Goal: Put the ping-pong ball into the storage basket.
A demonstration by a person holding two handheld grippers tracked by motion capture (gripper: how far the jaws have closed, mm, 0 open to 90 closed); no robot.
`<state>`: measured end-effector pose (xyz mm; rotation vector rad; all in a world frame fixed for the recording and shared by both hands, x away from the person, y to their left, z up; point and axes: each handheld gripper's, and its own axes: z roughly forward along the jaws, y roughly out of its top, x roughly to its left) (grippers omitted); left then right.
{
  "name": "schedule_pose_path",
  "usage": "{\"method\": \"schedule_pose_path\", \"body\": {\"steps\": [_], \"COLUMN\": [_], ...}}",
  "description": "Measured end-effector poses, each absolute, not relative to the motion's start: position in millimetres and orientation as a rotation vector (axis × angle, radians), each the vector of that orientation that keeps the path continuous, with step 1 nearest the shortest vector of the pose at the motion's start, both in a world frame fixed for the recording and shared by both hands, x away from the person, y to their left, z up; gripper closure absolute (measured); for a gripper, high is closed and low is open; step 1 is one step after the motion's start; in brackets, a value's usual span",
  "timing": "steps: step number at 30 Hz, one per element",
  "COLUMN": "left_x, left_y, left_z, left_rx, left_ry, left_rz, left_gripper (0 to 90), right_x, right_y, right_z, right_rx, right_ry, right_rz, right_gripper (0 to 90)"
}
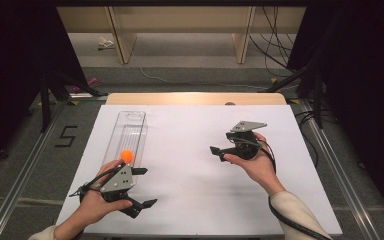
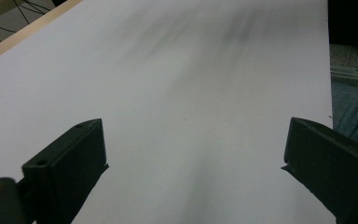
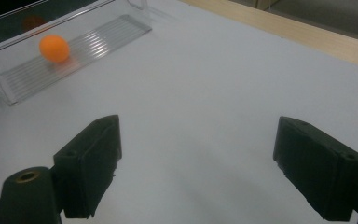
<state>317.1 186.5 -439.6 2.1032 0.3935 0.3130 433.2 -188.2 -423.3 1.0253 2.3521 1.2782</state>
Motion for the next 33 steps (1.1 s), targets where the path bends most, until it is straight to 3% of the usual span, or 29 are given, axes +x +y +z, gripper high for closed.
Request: {"method": "schedule_pose_path", "body": {"steps": [33], "left_x": [318], "left_y": [187], "left_z": [-440], "left_rx": [2.102], "left_ry": [0.396], "left_rz": [0.312], "left_gripper": [5.2], "right_x": [402], "right_y": [-234], "right_z": [-425], "right_rx": [1.086], "right_ry": [2.295], "right_rz": [1.316], "right_gripper": [16.3]}}
